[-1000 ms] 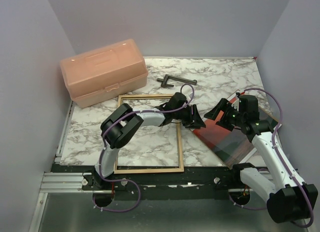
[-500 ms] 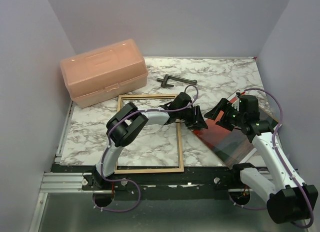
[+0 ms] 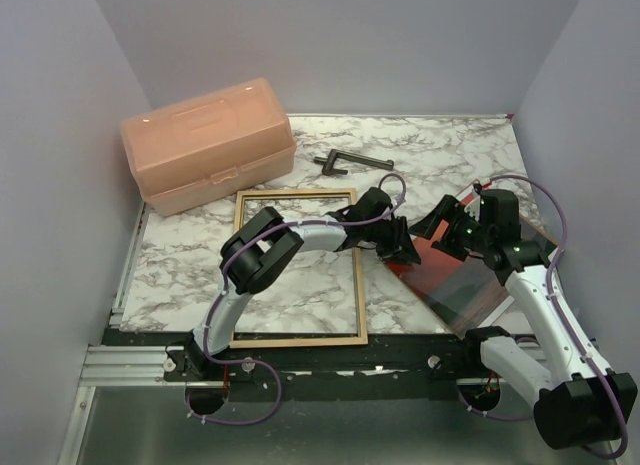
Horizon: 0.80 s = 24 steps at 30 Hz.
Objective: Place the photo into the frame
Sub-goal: Pick up the photo frame item at the center of the board.
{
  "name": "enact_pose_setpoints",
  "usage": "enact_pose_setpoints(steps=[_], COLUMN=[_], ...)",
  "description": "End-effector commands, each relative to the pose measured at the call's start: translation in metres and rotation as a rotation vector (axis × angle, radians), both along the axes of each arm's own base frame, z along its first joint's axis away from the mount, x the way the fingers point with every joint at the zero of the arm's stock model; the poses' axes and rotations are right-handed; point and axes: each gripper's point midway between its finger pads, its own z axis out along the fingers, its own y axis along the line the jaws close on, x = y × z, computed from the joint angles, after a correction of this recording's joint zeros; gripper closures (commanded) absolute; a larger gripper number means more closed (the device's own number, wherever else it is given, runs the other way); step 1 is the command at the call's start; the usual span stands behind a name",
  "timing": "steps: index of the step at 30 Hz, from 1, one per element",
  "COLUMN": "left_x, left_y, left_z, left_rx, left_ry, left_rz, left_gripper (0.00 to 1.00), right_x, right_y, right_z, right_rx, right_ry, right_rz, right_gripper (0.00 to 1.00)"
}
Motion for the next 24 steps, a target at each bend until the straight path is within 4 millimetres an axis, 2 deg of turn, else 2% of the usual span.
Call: enact_pose_setpoints(steps=[1,5,8,11,15,20,24], left_x=[-0.009,-0.01,-0.009,-0.006,0.002,0.009,0.006], left_y=[-0.012,-0.009,-0.004,0.005,0.026,0.067,0.102], left_z=[0.007,0.008,0.012,0.02,0.033,0.046,0.047], left_rx=[-0.037,-0.031,-0.018,0.002,0.008,0.027,0.03], left_ry=[-0.009,-0.018,-0.038,-0.071,-0.111,-0.156,-0.165], left_rz=[-0.051,-0.047,-0.032,-0.003,0.068,0.16,0.229], left_gripper=[0.7,0.81,0.93,1.0,1.0,1.0,1.0], right_x=[0.001,0.001,0.002,0.003,0.002,0.002,0.001], right_y=[0.002,0.004,0.005,0.006,0.009,0.01,0.012], right_z=[0.019,0.023,0.027,0.029,0.03,0.029,0.029], right_rx=[0.025,0.029,0.033,0.039,0.044,0.039,0.038], right_ry=[-0.032,-0.041,-0.047,-0.051,-0.049,-0.052,-0.056], right_rz=[0.009,0.017,0.022,0.029,0.048,0.069,0.091], right_gripper=[0.13,0.13,0.13,0.13,0.13,0.13,0.13])
